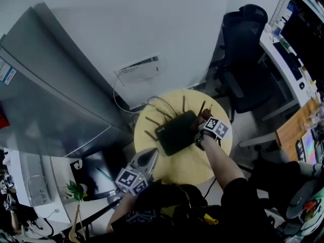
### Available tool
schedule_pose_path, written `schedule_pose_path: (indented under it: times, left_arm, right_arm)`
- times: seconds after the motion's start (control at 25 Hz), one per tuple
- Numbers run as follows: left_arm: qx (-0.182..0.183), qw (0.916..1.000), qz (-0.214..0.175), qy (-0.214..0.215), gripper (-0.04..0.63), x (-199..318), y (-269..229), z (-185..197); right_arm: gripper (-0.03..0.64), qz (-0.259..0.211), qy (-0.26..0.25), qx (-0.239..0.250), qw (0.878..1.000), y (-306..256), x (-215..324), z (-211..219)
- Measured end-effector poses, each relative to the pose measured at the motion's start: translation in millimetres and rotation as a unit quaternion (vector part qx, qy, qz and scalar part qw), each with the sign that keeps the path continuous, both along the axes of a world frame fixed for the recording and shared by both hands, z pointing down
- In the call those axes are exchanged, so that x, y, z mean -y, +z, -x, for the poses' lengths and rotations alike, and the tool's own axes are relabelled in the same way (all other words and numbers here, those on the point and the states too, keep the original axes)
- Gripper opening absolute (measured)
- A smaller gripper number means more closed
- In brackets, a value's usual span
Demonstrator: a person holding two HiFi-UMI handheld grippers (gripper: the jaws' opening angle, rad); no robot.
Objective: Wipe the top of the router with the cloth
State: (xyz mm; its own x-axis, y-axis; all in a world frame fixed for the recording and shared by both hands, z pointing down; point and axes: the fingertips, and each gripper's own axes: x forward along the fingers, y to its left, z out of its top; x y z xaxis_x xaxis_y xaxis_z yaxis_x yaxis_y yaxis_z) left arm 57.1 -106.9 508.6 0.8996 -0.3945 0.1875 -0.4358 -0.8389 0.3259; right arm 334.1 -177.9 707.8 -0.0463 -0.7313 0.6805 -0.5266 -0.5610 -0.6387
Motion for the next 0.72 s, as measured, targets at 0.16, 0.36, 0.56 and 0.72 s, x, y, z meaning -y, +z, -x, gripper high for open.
schedule_pose_path:
  times: [0.16,0.36,0.56,0.72]
  left_arm:
    - [-0.002,1.0000,-0.002,0.004,-0.003,-4,0,-4]
    - [-0.014,0.9998,-0.007,0.009,-0.003,-8,-5,-10]
    - [-0.020,0.9995,-0.019,0.013,-0.003,-14,-12,-15]
    - [-0.024,0.9990,-0.031,0.019,-0.003,-21,-20,-19]
  right_arm:
    - [0.064,-0.016,-0.038,-0.026,0.999,-14,4,11]
    - [0.064,-0.043,-0.049,-0.047,0.997,-38,7,7]
    - [0.064,-0.077,-0.078,-0.060,0.992,-71,15,11]
    - [0.066,-0.097,-0.083,-0.074,0.989,-92,17,13]
